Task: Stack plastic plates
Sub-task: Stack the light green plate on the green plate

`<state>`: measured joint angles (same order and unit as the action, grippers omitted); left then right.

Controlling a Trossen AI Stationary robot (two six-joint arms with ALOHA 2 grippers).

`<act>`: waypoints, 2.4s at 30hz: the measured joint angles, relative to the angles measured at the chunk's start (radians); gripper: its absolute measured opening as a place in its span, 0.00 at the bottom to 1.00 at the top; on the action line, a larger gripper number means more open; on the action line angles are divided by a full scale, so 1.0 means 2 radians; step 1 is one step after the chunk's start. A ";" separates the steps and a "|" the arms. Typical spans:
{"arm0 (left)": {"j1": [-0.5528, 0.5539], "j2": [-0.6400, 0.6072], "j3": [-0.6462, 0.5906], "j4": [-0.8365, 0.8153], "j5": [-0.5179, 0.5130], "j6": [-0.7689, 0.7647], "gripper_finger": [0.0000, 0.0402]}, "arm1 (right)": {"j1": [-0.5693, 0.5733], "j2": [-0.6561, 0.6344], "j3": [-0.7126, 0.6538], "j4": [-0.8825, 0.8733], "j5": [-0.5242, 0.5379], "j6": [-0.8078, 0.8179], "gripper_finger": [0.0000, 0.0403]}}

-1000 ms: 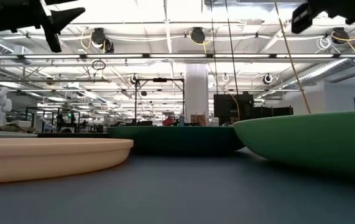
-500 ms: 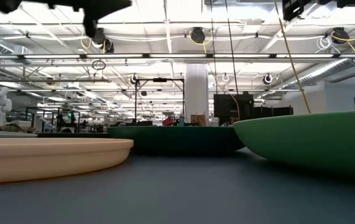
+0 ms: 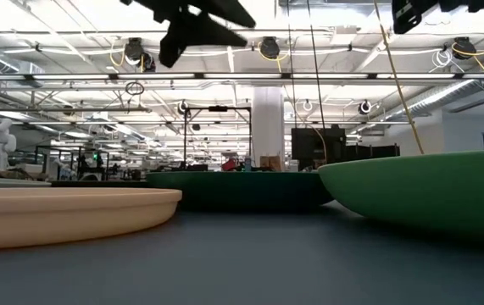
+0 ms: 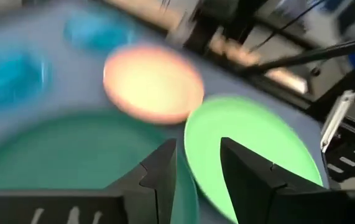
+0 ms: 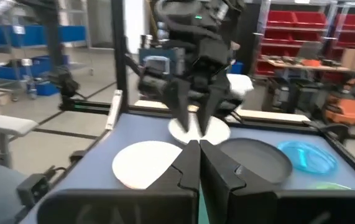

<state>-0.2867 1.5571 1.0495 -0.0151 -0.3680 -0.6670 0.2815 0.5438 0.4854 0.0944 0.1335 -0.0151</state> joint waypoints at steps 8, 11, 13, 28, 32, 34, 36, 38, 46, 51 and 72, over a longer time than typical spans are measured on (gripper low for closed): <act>-0.051 0.114 0.163 -0.243 0.031 -0.232 0.32 | 0.001 0.000 0.000 -0.002 -0.001 0.005 0.00; -0.069 0.152 0.202 -0.269 0.032 -0.263 0.32 | 0.005 0.000 0.000 -0.006 -0.001 0.005 0.00; -0.075 0.171 0.218 -0.270 0.032 -0.275 0.32 | 0.015 0.003 0.000 -0.004 -0.001 0.004 0.00; -0.098 0.222 0.234 -0.205 -0.016 -0.335 0.32 | 0.172 0.076 0.000 0.041 0.077 -0.007 0.00; -0.114 0.225 0.234 -0.198 -0.051 -0.347 0.32 | 0.214 0.090 0.000 0.083 0.077 -0.030 0.00; -0.123 0.229 0.234 -0.199 -0.061 -0.358 0.32 | 0.232 0.091 0.000 0.101 0.077 -0.043 0.00; -0.130 0.232 0.234 -0.199 -0.067 -0.368 0.32 | 0.245 0.093 0.000 0.111 0.078 -0.051 0.00; -0.134 0.232 0.234 -0.193 -0.070 -0.376 0.32 | 0.255 0.094 0.000 0.113 0.078 -0.054 0.00; -0.142 0.249 0.234 -0.133 -0.087 -0.378 0.32 | 0.266 0.096 0.000 0.113 0.119 -0.065 0.00; -0.144 0.256 0.234 -0.112 -0.089 -0.392 0.32 | 0.266 0.084 0.000 0.114 0.121 -0.076 0.00; -0.146 0.260 0.236 -0.111 -0.136 -0.432 0.14 | 0.266 0.045 0.000 0.090 0.145 -0.107 0.00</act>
<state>-0.5777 2.0769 1.5207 -0.2380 -0.6391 -1.5316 0.8139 0.6331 0.4850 0.2745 0.4232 -0.2295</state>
